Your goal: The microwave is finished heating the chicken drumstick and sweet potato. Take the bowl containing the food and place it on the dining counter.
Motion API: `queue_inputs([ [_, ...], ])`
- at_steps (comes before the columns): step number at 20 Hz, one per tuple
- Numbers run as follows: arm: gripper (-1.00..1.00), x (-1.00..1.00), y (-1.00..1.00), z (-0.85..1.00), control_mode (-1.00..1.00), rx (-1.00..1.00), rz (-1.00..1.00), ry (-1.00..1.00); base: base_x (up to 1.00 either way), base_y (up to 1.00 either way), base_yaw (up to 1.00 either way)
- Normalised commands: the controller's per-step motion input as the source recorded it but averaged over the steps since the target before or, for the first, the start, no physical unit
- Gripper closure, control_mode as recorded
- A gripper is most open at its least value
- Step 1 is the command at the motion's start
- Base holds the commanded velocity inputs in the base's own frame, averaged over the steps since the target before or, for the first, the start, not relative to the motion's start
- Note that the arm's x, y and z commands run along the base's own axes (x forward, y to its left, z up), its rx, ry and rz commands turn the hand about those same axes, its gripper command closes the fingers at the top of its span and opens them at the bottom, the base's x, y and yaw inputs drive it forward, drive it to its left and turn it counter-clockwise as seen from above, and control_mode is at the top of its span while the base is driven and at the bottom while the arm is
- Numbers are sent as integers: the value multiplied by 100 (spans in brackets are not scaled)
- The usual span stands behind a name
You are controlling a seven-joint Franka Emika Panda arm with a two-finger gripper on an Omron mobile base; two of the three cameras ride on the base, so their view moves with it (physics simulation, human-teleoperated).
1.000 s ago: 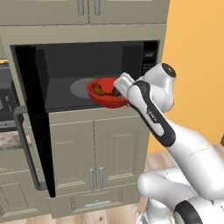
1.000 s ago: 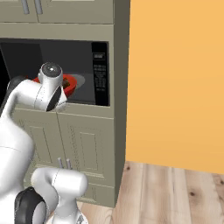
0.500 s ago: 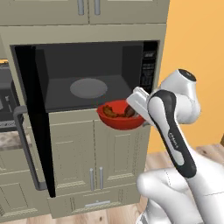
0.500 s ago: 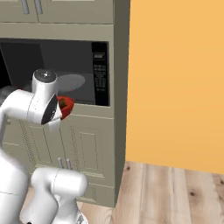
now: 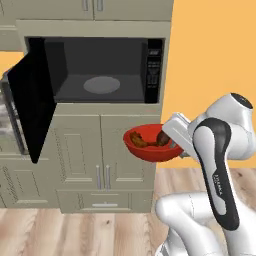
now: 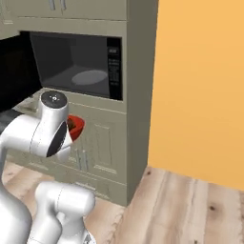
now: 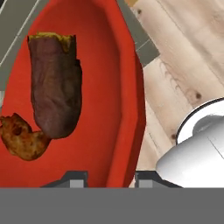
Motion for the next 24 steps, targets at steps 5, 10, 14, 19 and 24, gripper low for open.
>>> queue_inputs([
  [5,100,0,0,0,100,0,0,0,-38,-23,79],
  [10,100,0,0,0,100,0,0,0,-2,-2,92],
  [14,100,0,0,0,100,0,0,0,0,4,94],
  [19,100,0,0,0,100,0,0,0,12,33,84],
  [24,100,0,0,0,100,0,0,0,66,66,61],
])
